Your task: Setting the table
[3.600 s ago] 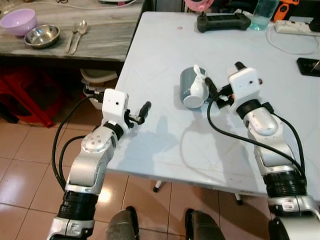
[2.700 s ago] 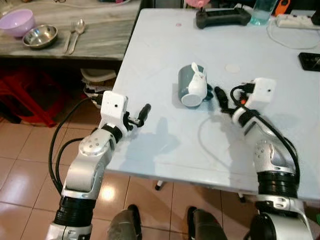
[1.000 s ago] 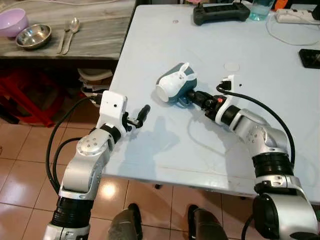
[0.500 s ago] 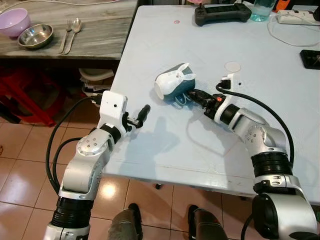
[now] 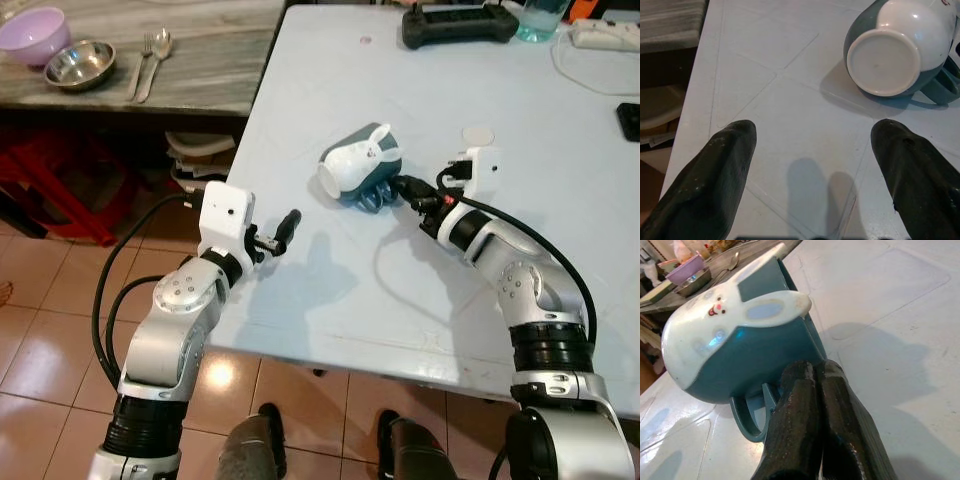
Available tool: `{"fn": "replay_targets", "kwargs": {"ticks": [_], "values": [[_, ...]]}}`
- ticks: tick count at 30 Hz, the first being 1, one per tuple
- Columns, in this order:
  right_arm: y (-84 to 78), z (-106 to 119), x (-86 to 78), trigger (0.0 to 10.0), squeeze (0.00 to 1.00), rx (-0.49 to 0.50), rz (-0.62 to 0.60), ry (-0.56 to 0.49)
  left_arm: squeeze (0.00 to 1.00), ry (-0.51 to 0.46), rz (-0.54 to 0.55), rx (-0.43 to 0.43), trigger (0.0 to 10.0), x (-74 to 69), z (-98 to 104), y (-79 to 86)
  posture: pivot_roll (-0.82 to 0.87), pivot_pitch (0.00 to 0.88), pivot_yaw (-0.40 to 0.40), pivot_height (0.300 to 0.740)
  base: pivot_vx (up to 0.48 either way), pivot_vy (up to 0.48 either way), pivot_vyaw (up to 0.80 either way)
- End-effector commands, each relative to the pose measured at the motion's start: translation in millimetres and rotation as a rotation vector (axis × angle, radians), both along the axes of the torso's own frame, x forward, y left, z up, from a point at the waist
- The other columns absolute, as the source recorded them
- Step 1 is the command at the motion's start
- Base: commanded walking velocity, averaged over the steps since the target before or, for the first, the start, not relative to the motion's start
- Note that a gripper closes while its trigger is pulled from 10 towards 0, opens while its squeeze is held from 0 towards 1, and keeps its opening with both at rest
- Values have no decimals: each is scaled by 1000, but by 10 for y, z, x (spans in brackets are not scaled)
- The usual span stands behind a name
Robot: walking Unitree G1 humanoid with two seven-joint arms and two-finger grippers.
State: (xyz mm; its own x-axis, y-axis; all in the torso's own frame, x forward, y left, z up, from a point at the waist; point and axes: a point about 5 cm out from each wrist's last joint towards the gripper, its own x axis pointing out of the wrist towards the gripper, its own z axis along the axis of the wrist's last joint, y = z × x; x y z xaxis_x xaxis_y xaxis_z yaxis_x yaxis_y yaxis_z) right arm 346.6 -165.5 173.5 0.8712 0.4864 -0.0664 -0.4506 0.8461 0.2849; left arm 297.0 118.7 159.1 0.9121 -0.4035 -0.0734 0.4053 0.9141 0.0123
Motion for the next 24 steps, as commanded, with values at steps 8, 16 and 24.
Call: {"fn": "replay_targets", "kwargs": {"ticks": [8,16,24], "values": [[-3,-20,-45,10000,1000,-101,8,28,0,-3,6,10,10000,-10,1,11,-12,219,113,740,0,0,0],[23,20,51,10000,1000,-170,49,47,0,-2,4,12,10000,-11,5,12,-11,224,113,740,0,0,0],[68,78,104,10000,0,-178,71,39,0,-2,6,11,10000,-16,6,8,-10,225,109,740,0,0,0]]}}
